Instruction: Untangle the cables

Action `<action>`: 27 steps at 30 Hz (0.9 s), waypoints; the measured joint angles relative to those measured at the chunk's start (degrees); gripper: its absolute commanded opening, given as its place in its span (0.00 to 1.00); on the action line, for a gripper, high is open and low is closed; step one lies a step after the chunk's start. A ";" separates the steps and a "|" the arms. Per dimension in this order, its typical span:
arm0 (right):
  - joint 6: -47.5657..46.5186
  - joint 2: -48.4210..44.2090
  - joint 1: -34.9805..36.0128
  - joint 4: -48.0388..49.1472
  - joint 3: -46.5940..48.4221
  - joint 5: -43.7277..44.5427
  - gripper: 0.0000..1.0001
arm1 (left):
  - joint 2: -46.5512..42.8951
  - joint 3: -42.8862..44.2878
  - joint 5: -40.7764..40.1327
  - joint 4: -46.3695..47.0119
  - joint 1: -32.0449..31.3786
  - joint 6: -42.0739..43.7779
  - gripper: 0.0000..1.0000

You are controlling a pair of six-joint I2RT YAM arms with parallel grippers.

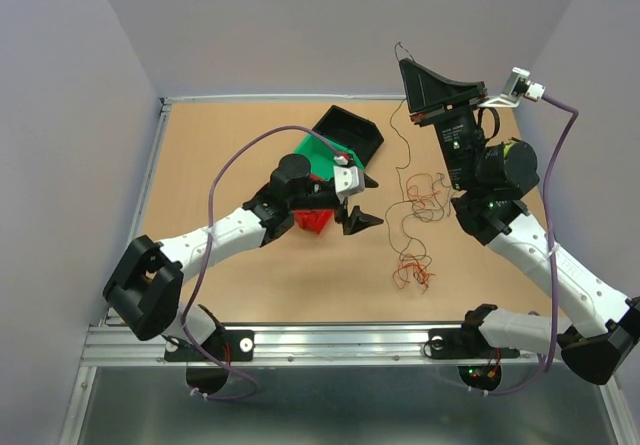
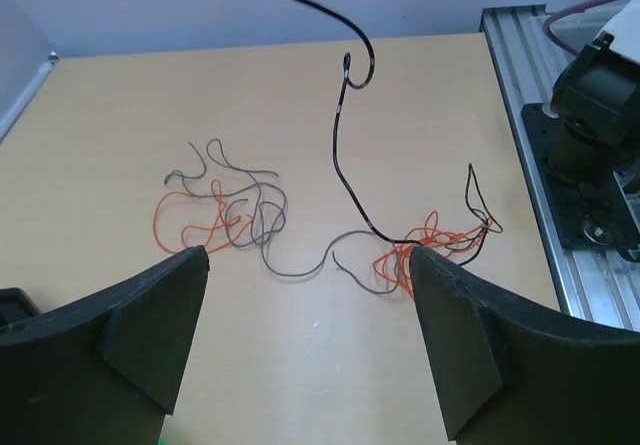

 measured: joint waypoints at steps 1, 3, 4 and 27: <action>-0.02 -0.11 0.00 0.00 -0.02 0.02 0.01 | -1.09 -0.20 0.20 0.00 0.07 -0.11 0.93; -0.02 -0.28 0.00 0.04 -0.02 0.13 0.01 | -2.64 -0.24 0.68 0.09 0.26 -0.63 0.94; -0.02 -0.31 0.00 0.17 -0.02 0.15 0.01 | -3.04 -0.24 0.74 0.09 0.26 -0.90 0.94; 0.00 -1.70 0.00 1.36 -3.08 0.07 0.00 | 7.19 7.48 -3.04 -3.63 -4.35 -5.05 0.00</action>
